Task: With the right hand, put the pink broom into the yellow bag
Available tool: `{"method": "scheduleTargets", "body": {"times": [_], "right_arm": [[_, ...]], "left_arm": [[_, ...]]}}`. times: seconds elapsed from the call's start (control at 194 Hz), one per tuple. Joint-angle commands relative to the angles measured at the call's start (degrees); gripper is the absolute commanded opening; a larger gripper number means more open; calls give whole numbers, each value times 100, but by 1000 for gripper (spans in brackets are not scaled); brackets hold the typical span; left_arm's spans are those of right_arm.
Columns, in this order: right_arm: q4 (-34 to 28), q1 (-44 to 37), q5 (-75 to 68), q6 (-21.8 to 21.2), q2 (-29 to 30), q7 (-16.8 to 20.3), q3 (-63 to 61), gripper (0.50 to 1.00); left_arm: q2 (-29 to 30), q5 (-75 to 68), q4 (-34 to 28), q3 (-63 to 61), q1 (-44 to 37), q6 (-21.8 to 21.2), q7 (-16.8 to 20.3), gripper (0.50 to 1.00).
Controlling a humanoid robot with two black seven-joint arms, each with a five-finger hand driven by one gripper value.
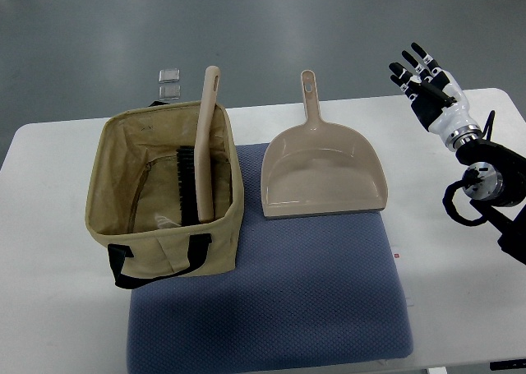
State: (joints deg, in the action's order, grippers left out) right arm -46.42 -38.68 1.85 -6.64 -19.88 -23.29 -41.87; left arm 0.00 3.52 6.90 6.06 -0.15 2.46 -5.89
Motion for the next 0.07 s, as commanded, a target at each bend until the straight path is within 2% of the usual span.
{"method": "scheduleTargets", "body": {"times": [0.0, 0.067], "right_arm": [[1, 27, 8, 48, 28, 9, 4, 928], [1, 19, 8, 49, 37, 9, 4, 928]], "left_arm": [[0, 0, 4, 0, 6, 0, 0, 1000], [0, 0, 4, 0, -2, 0, 0, 1000]]}}
